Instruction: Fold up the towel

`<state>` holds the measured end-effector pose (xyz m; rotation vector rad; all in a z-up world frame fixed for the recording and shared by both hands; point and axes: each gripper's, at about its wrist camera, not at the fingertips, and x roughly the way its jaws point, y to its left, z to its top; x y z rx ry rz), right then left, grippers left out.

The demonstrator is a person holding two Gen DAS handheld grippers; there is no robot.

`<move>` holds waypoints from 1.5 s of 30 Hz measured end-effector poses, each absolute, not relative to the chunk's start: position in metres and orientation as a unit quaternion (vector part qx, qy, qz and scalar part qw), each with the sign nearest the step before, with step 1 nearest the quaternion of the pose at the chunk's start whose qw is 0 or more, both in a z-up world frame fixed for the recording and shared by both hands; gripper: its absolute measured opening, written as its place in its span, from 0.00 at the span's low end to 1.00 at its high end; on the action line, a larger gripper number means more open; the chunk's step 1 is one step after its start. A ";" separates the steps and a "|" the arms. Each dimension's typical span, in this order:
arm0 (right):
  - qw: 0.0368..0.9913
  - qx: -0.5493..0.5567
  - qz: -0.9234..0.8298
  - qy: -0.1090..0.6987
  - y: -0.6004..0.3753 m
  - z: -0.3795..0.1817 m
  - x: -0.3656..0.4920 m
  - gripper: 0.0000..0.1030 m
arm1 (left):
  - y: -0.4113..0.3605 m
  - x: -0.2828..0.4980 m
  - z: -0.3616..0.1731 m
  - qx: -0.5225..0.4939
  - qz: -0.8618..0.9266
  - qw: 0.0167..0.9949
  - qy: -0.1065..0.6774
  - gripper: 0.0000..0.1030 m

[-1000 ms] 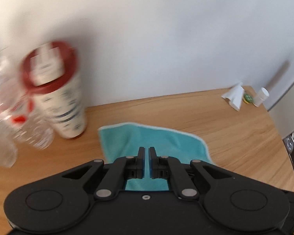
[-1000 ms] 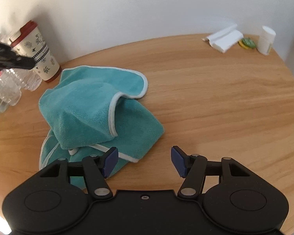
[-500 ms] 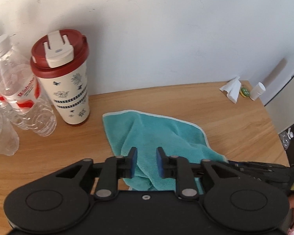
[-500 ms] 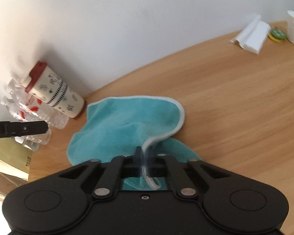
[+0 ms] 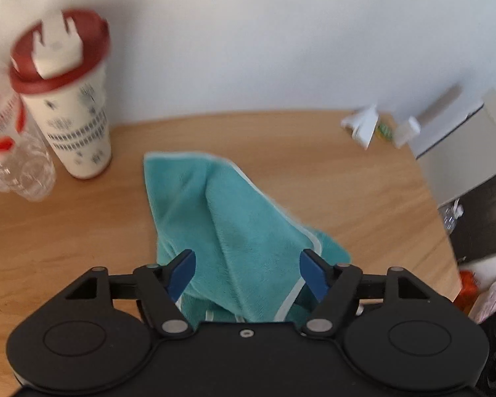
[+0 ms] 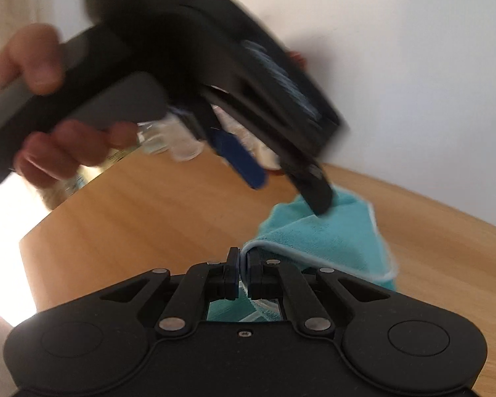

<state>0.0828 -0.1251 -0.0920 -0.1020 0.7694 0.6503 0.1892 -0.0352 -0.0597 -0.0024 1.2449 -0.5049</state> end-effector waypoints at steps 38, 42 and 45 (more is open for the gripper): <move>0.864 -0.173 0.154 0.447 -0.173 -0.151 0.071 0.36 | 0.117 0.136 -0.084 -0.066 -0.055 0.796 0.600 0.12; 0.850 -0.211 0.170 0.452 -0.163 -0.153 0.071 0.34 | 0.140 0.123 -0.087 -0.081 -0.025 0.793 0.603 0.12; 0.838 -0.193 0.194 0.473 -0.164 -0.149 0.074 0.01 | 0.154 0.113 -0.092 -0.093 -0.005 0.789 0.607 0.12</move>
